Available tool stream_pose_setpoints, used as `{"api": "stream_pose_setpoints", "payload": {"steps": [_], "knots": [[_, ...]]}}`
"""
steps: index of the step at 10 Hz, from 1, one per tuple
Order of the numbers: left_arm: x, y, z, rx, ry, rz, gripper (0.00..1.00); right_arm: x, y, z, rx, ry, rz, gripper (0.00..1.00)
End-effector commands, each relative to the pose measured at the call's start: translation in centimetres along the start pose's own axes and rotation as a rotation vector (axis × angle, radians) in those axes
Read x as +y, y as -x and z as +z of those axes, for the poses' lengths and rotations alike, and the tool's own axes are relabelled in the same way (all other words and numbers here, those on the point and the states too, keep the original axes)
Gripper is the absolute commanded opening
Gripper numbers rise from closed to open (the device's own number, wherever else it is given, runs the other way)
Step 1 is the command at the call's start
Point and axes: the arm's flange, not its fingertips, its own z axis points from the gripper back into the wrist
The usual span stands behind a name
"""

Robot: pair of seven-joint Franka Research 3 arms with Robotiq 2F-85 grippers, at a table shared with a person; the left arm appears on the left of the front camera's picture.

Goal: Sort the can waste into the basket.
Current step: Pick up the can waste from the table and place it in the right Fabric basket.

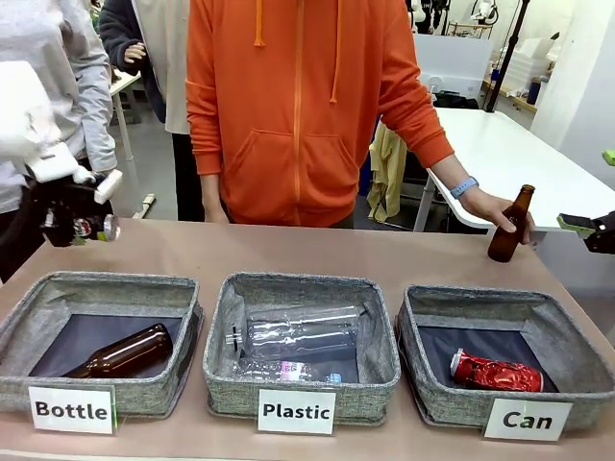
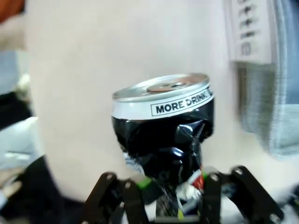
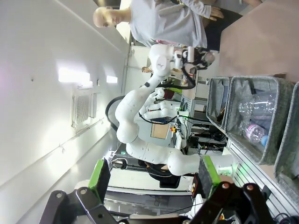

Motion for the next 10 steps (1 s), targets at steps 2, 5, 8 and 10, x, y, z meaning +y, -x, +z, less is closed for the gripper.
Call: {"api": "stream_pose_setpoints", "payload": {"steps": [2, 5, 8, 10], "knots": [[-8.6, 1.5, 4.9, -0.191, 0.146, -0.103, 0.0, 0.1, 0.0, 0.3, 0.015, 0.0, 0.023, 1.0], [-15.6, 1.5, 4.6, -0.414, 0.056, -0.078, 0.0, 0.1, 0.0, 0.3, 0.015, 0.0, 0.023, 1.0], [-15.5, 1.8, 5.3, -0.417, 0.089, -0.043, 0.0, 0.1, 0.0, 0.3, 0.015, 0.0, 0.023, 1.0], [-15.5, 1.8, 5.3, -0.417, 0.089, -0.043, 0.0, 0.1, 0.0, 0.3, 0.015, 0.0, 0.023, 1.0]]}}
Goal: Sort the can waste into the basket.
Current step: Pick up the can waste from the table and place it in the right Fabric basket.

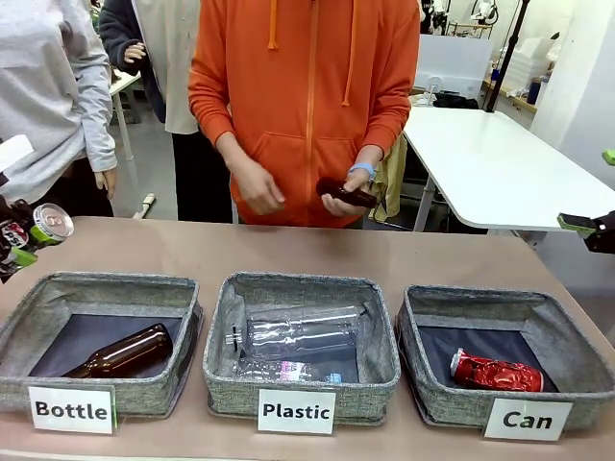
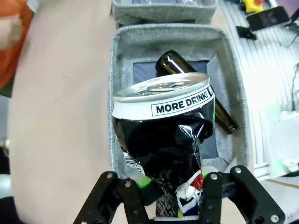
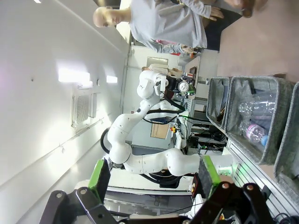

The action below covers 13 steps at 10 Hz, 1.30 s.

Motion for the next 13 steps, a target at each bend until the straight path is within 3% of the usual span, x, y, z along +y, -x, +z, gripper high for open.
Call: {"api": "stream_pose_setpoints", "payload": {"steps": [1, 2, 3, 5, 7, 8, 10, 13], "knots": [[-0.1, -0.1, 0.4, 0.022, 0.01, -0.004, 0.0, 0.1, 0.0, 0.3, 0.015, 0.0, 0.022, 1.0], [0.0, 0.0, 0.0, 0.0, 0.0, 0.0, 0.0, 0.1, 0.0, 0.3, 0.015, 0.0, 0.022, 1.0], [-1.2, -3.4, -0.5, -0.025, -0.017, -0.031, 0.0, 0.1, 0.0, 0.3, 0.015, 0.0, 0.022, 1.0], [-1.0, -12.2, -0.7, 0.054, -0.007, -0.136, 0.0, 0.1, 0.0, 0.3, 0.015, 0.0, 0.022, 1.0], [0.1, -16.2, -1.9, 0.169, -0.019, -0.101, 0.0, 0.2, 0.9, 0.8, 0.006, -0.031, 0.019, 1.0], [0.4, -15.6, -1.5, 0.16, -0.029, -0.086, 0.0, 0.0, 1.5, 1.7, -0.04, -0.015, 0.037, 1.0], [-1.0, -8.7, 3.4, 0.108, -0.078, 0.027, 0.0, 0.0, 0.1, 0.1, 0.001, -0.005, -0.001, 1.0], [-11.5, 4.0, 8.1, -0.045, -0.223, 0.256, 0.0, 0.0, 0.1, 0.1, 0.001, -0.005, -0.001, 1.0]]}}
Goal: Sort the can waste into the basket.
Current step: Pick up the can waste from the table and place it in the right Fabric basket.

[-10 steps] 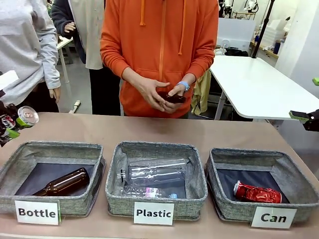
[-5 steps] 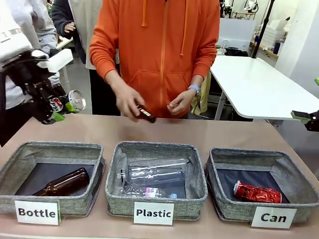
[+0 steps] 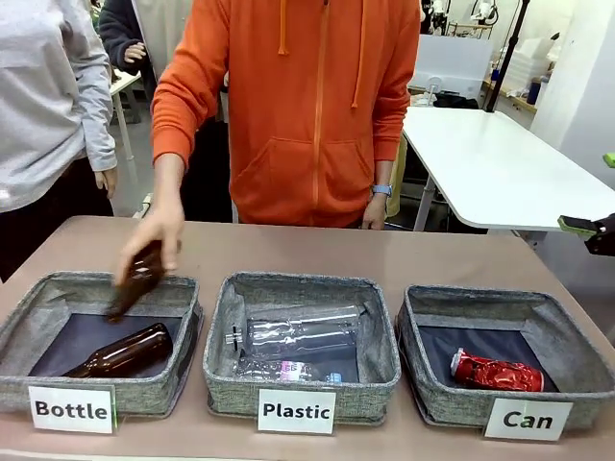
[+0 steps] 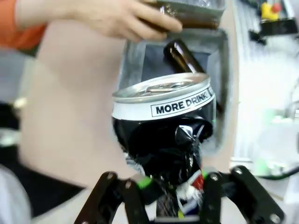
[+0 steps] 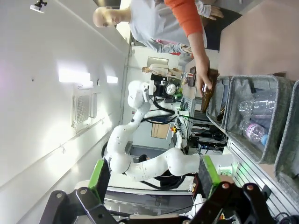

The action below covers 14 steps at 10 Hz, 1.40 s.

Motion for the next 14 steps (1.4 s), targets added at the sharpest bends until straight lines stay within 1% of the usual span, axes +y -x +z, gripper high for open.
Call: {"api": "stream_pose_setpoints", "payload": {"steps": [1, 2, 3, 4, 5, 7, 9, 10, 11, 12, 13, 14], "knots": [[-5.2, 4.9, 1.2, -0.122, -0.102, 0.075, 0.0, 0.2, -0.1, 0.1, 0.0, -0.004, 0.004, 1.0], [-6.1, 6.9, 1.5, -0.182, -0.148, 0.119, 0.0, 0.2, -0.1, 0.1, 0.0, -0.004, 0.004, 1.0], [-6.2, 7.9, 2.0, -0.232, -0.181, 0.155, 0.0, 0.2, -0.1, 0.1, 0.0, -0.004, 0.004, 1.0], [-6.5, 8.6, 2.3, -0.275, -0.203, 0.165, 0.0, 0.2, -0.1, 0.1, 0.0, -0.004, 0.004, 1.0], [-6.1, 8.6, 2.2, -0.292, -0.2, 0.175, 0.0, 0.2, -0.1, 0.1, 0.0, -0.004, 0.004, 1.0], [-5.8, 8.1, 1.5, -0.269, -0.188, 0.174, 0.0, 0.2, -0.1, 0.1, 0.0, -0.004, 0.004, 1.0], [-5.5, 7.0, 1.3, -0.251, -0.176, 0.143, 0.0, 0.2, -0.1, 0.1, 0.0, -0.004, 0.004, 1.0], [-4.7, 5.5, 1.3, -0.247, -0.162, 0.092, 0.0, 0.2, -0.1, 0.1, 0.0, -0.004, 0.004, 1.0], [-4.0, 3.2, 1.0, -0.281, -0.138, 0.047, 0.0, 0.2, -0.1, 0.1, 0.0, -0.004, 0.004, 1.0], [-3.3, 0.1, 0.4, -0.26, -0.111, 0.002, 0.0, 0.2, -0.1, 0.1, 0.0, -0.004, 0.004, 1.0], [-2.7, -3.5, -0.9, -0.203, -0.083, -0.047, 0.0, 0.2, -0.1, 0.1, 0.0, -0.004, 0.004, 1.0], [-1.8, -7.8, -2.5, -0.154, -0.038, -0.134, 0.0, 0.2, -0.1, 0.1, 0.0, -0.004, 0.004, 1.0]]}}
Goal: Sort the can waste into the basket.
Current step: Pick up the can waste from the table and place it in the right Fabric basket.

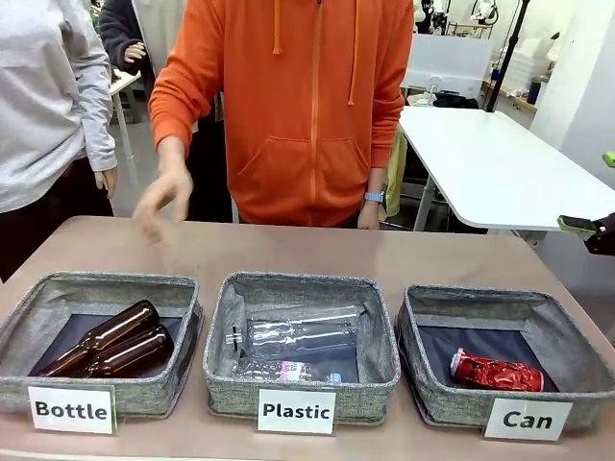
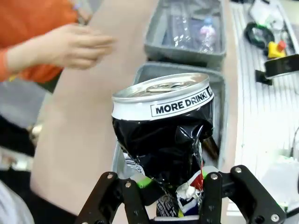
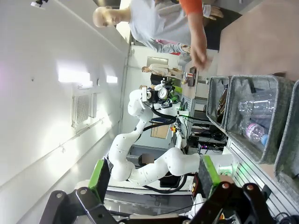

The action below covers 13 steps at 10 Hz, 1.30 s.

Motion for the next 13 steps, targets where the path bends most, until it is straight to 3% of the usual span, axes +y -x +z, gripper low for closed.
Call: {"api": "stream_pose_setpoints", "payload": {"steps": [1, 4, 7, 11, 13], "knots": [[2.2, -6.3, -3.6, 0.076, 0.068, -0.124, 0.0, 0.2, 0.0, 0.1, 0.0, -0.005, 0.003, 1.0], [3.0, -20.3, -13.9, 0.082, 0.264, -0.447, 0.0, 0.1, 0.1, 1.1, -0.001, 0.041, -0.017, 1.0], [0.6, -32.0, -25.2, 0.132, 0.251, -0.598, 0.0, 0.6, 2.8, 7.8, -0.074, 0.143, -0.027, 1.0], [-4.6, -42.0, -43.8, 0.083, 0.416, -0.746, 0.0, -0.4, 8.9, 17.3, -0.194, 0.21, -0.033, 1.0], [-6.0, -45.5, -51.1, 0.112, 0.396, -0.795, 0.0, -1.7, 12.0, 20.8, -0.259, 0.168, -0.062, 1.0]]}}
